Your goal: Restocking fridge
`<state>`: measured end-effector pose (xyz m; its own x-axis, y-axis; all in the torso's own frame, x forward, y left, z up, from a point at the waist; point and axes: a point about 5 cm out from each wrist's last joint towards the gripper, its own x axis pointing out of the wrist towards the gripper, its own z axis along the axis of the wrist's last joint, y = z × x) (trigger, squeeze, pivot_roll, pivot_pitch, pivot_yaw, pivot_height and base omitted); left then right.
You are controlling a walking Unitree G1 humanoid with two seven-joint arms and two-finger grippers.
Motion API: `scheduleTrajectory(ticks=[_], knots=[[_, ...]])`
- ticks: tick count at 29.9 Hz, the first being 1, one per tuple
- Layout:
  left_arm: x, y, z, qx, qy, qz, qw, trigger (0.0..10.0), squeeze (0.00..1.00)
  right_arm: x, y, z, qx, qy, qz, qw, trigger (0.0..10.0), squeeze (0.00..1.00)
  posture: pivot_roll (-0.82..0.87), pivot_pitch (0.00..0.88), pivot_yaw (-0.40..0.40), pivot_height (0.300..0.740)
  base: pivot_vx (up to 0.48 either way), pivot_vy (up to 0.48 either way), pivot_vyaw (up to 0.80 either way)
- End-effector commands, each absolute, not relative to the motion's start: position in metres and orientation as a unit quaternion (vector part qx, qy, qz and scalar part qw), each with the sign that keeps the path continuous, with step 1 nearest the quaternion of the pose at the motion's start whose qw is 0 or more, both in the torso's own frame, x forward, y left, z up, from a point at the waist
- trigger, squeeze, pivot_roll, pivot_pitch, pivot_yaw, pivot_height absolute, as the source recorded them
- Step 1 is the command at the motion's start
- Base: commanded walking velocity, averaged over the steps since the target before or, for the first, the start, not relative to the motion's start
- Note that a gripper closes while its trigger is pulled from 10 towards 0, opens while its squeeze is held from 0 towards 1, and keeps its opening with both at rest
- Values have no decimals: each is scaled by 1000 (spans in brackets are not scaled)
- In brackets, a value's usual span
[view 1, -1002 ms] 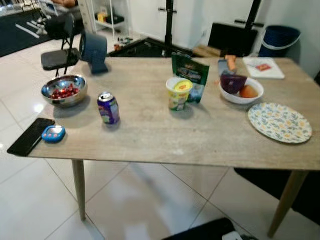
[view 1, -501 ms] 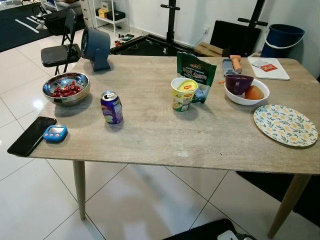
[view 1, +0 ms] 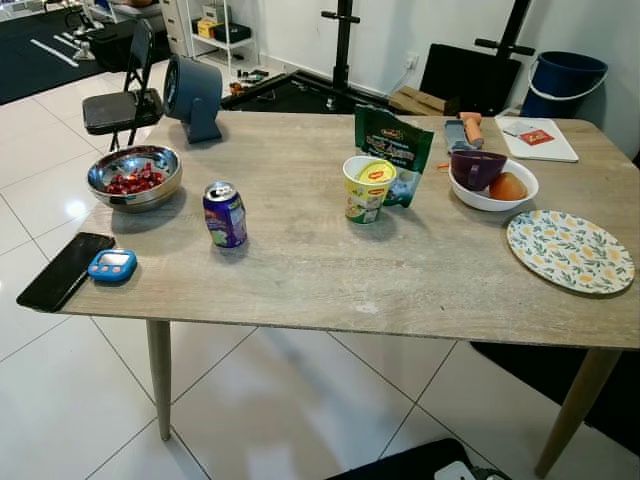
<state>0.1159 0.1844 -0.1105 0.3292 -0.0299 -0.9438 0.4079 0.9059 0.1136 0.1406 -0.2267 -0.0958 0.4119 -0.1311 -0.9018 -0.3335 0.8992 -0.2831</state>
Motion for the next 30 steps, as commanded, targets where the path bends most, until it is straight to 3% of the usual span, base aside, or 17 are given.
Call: scheduleTrajectory(ticks=[1, 30], knots=[[130, 171, -107, 153, 533, -147, 819, 10000, 0, 134, -219, -100, -208, 549, 79, 805, 10000, 0, -20, 74, 5, 740, 0, 0, 0], [127, 168, -108, 150, 537, -154, 816, 10000, 0, 123, -220, -103, -216, 565, 92, 791, 10000, 0, -22, 79, 9, 740, 0, 0, 0]])
